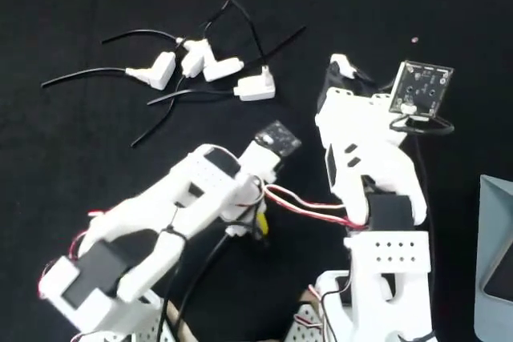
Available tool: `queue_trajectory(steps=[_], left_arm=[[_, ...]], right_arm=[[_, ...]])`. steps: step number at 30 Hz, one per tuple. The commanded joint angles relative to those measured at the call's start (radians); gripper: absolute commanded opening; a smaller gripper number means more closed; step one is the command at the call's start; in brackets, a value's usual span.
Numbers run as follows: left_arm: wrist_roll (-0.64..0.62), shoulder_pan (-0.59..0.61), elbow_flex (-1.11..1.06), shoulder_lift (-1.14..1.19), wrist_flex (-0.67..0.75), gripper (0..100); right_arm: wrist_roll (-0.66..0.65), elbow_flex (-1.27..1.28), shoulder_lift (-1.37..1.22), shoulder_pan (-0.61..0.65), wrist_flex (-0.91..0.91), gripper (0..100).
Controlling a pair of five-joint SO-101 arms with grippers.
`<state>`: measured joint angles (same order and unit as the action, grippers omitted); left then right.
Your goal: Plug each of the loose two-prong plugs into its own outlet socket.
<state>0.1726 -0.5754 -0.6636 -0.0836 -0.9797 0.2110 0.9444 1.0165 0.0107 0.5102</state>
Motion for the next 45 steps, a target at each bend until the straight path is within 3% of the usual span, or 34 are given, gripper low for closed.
queue_trajectory(steps=[1,4,8,16,21,27,31,39,45], left_arm=[[0.008,0.001,0.081,0.049,0.018,27],[0.011,0.036,0.087,0.064,0.012,20],[0.021,0.125,0.076,0.037,-0.006,19],[0.216,0.289,0.087,-0.051,-0.138,20],[0.169,0.291,0.087,-0.221,-0.206,29],[0.132,0.288,0.036,-0.399,-0.216,30],[0.114,0.231,-0.061,-0.399,-0.19,30],[0.048,0.213,-0.183,-0.233,0.058,30],[0.052,0.306,0.019,0.015,-0.032,30]], right_arm=[[0.012,-0.008,0.022,-0.018,-0.026,1.2],[0.012,-0.007,0.022,-0.018,-0.026,1.2],[0.012,-0.007,0.022,-0.015,-0.026,1.2],[0.009,-0.007,0.022,-0.012,-0.023,1.2],[0.006,-0.007,0.021,-0.012,-0.021,1.2],[0.005,0.001,0.021,-0.012,-0.026,1.3],[0.005,0.005,0.021,0.011,-0.026,1.3],[0.003,0.008,0.021,0.023,-0.025,1.3],[0.003,0.01,0.021,0.025,-0.023,1.3]])
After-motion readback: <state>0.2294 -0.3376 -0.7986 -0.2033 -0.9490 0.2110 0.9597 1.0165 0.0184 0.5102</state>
